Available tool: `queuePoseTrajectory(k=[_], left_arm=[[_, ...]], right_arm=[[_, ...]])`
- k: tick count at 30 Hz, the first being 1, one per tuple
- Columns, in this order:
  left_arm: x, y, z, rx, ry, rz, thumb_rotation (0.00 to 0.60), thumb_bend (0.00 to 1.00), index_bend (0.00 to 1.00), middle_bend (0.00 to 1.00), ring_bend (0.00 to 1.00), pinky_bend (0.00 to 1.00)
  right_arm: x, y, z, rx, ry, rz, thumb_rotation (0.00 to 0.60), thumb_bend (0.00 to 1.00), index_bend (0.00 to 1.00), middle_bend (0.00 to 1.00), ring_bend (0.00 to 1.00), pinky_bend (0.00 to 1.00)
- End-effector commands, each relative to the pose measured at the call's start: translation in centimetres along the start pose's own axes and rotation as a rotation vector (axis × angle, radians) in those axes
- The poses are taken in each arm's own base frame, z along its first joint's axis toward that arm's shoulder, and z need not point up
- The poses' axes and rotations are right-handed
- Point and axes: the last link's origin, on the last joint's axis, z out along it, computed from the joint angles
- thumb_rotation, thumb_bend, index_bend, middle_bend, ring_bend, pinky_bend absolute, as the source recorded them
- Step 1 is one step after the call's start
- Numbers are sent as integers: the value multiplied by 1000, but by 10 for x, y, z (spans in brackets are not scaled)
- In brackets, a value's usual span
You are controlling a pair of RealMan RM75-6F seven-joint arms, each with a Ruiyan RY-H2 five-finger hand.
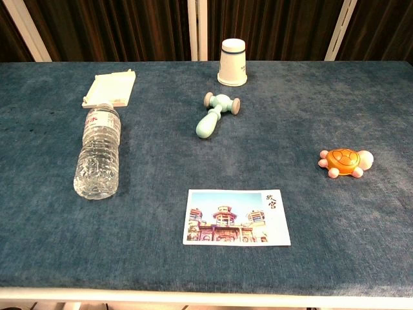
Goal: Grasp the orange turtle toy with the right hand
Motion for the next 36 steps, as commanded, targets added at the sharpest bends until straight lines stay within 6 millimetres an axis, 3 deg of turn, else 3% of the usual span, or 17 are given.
queuePoseTrajectory(k=[1, 14, 29, 36], left_arm=[[0, 0, 0, 1, 1, 0, 600, 161, 193, 134, 3, 95], [2, -5, -4, 22, 13, 1, 600, 161, 193, 134, 3, 96], [1, -11, -4, 27, 11, -8, 600, 161, 193, 134, 3, 96], [0, -15, -5, 37, 10, -14, 600, 160, 193, 134, 3, 96]], right_arm=[[0, 0, 0, 1, -1, -1, 600, 121, 0, 116, 0, 0], [-2, -16, 11, 71, -9, -32, 600, 122, 0, 118, 0, 0], [-23, -86, 74, 266, -59, -169, 600, 153, 77, 165, 0, 0], [-34, -100, 89, 276, -79, -191, 600, 173, 76, 169, 0, 0]])
